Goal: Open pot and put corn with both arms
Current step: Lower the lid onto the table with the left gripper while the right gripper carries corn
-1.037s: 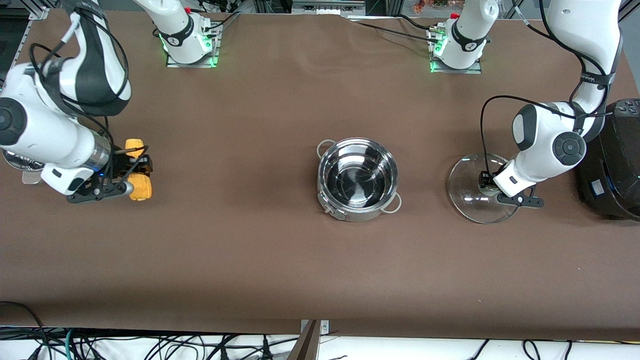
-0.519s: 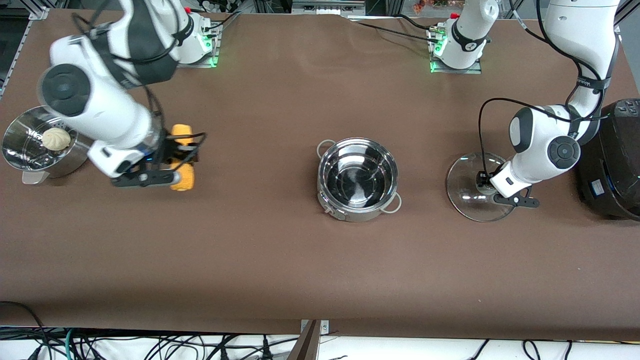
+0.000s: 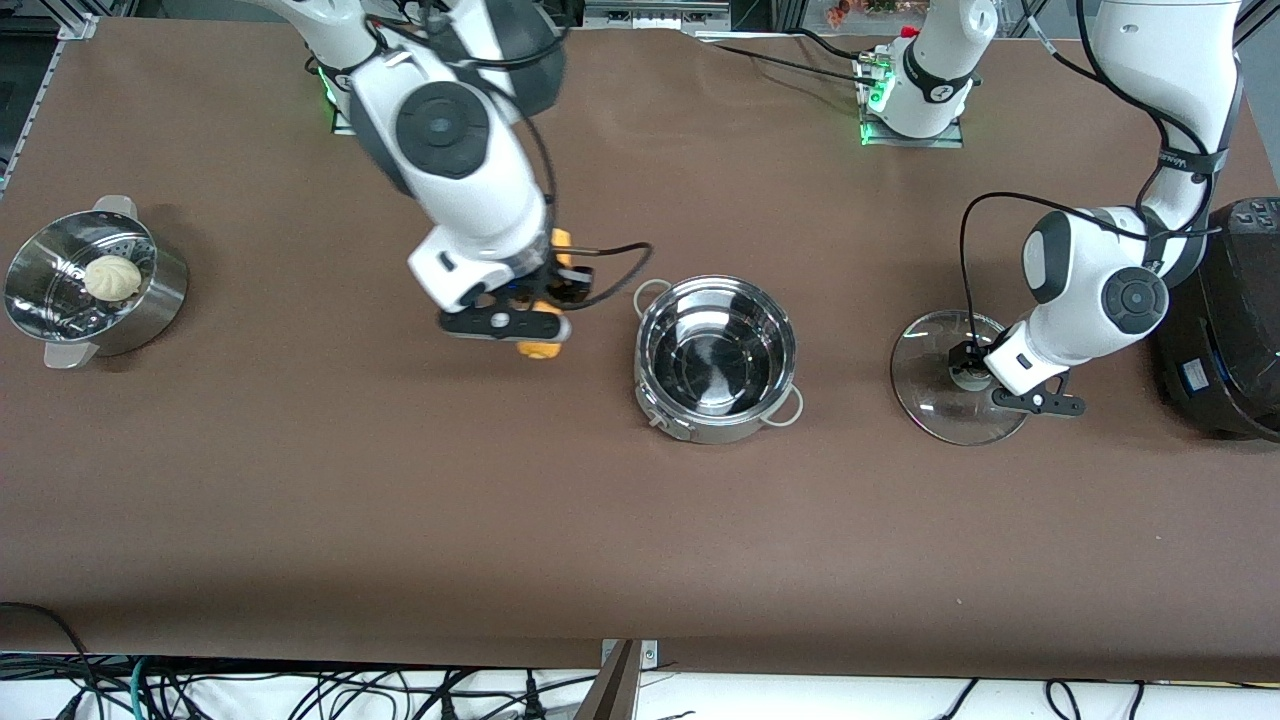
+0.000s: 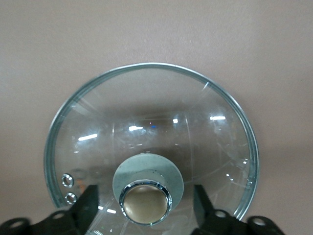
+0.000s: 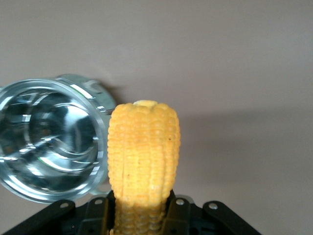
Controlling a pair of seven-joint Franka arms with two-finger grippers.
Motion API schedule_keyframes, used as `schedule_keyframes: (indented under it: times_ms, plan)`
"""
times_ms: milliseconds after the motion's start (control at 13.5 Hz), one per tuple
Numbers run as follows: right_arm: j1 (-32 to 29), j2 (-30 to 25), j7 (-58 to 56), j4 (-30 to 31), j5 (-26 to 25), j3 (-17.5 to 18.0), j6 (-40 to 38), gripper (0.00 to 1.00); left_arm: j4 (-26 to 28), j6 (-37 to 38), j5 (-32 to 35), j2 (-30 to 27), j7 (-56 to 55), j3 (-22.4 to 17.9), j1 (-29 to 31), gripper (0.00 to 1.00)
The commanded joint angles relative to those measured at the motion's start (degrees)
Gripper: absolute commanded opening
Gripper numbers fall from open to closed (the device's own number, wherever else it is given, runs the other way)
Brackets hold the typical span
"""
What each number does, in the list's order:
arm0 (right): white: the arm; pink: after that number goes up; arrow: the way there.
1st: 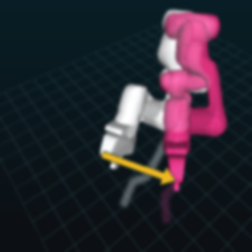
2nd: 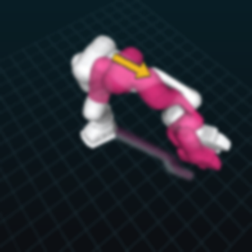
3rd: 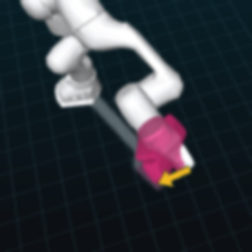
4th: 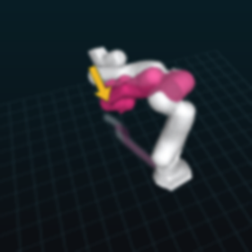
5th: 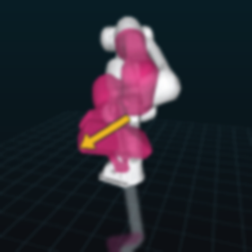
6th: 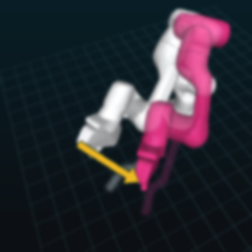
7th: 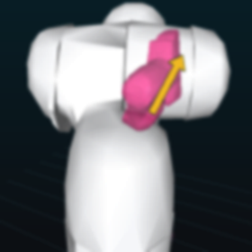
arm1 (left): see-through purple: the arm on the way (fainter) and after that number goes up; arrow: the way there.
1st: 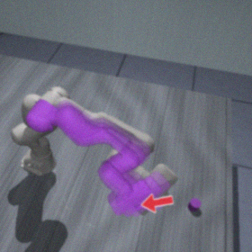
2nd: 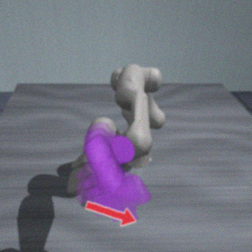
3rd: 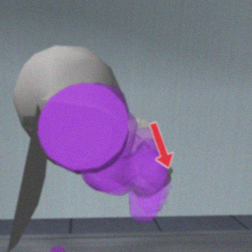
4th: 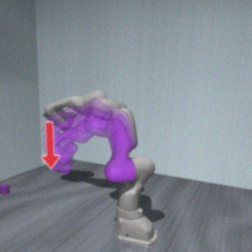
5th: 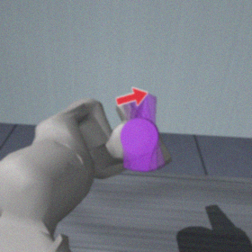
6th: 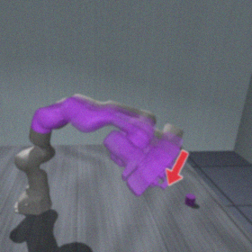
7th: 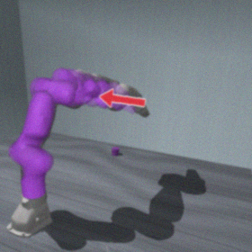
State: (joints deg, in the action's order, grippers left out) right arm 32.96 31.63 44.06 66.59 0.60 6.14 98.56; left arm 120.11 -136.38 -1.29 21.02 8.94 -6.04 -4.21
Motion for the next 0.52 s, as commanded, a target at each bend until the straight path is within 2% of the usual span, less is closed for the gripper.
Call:
schedule_keyframes:
  times_ms: [0, 148, 444]
  plan:
    - [4.7, 7.6, 6.3, -8.9, -0.2, -1.0, 1.3, 0.0, 2.3, 2.7, -1.2, -3.8, 0.8, 0.1, 0.3, 1.0]
    - [7.5, 10.4, 10.6, -8.9, -0.2, -1.0, 7.1, 0.0, 5.7, 3.7, -1.2, -9.4, 0.8, 0.1, 0.4, 1.0]
    - [14.0, 14.9, 11.7, -10.0, -1.8, -3.0, 13.1, 0.0, 5.5, 4.9, -0.8, -19.6, 0.9, 0.1, 1.0, 1.0]
